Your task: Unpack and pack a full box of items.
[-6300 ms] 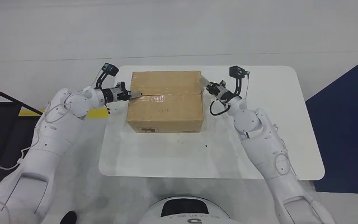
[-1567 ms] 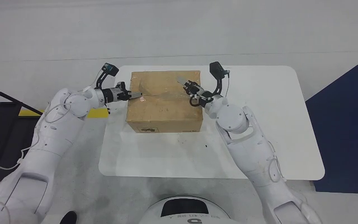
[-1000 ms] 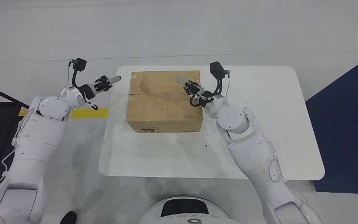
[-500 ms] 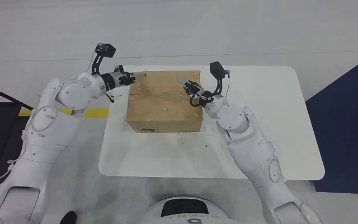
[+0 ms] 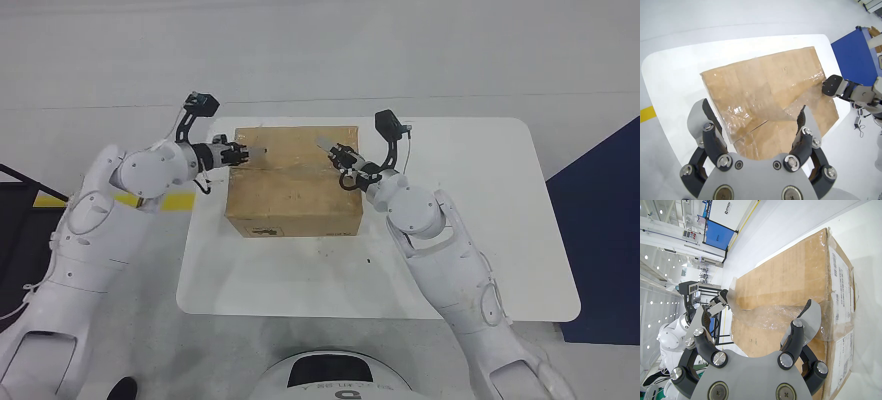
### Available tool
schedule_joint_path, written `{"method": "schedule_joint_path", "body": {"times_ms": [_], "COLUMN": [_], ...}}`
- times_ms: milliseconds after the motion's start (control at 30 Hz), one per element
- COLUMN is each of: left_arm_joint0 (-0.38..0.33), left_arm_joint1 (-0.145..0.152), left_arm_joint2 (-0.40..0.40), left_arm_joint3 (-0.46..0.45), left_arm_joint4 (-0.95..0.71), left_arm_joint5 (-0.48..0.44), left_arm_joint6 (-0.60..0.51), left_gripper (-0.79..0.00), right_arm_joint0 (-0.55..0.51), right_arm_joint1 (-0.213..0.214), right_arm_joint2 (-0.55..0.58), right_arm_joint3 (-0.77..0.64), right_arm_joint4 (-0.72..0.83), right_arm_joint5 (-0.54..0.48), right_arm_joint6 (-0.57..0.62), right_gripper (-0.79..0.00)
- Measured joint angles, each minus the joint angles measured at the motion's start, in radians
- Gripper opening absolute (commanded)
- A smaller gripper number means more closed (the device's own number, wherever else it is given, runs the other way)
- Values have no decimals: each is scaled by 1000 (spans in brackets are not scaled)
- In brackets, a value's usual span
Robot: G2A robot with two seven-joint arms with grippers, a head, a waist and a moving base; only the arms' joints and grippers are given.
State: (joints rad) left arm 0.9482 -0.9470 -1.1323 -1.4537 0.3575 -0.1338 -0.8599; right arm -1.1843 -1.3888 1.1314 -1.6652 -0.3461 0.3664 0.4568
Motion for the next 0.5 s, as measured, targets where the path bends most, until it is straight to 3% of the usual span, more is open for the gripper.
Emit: {"method": "schedule_joint_path", "body": {"times_ms": [300, 500], "left_arm_joint0": [146, 154], "left_arm_joint1": [35, 34], "left_arm_joint2": [-140, -157], "left_arm_joint3": [-113, -148], "left_arm_joint4": [-39, -46], "left_arm_joint5": [-2, 19], "left_arm_joint6": [-56, -6], "left_gripper": [0, 0], "right_arm_joint0": [0, 0], "right_arm_joint1": [0, 0], "right_arm_joint2": [0, 0], "right_arm_joint3": [0, 0], "right_arm_joint4": [0, 0], "right_arm_joint5": [0, 0], "right_arm_joint6": [0, 0], "right_gripper": [0, 0]}}
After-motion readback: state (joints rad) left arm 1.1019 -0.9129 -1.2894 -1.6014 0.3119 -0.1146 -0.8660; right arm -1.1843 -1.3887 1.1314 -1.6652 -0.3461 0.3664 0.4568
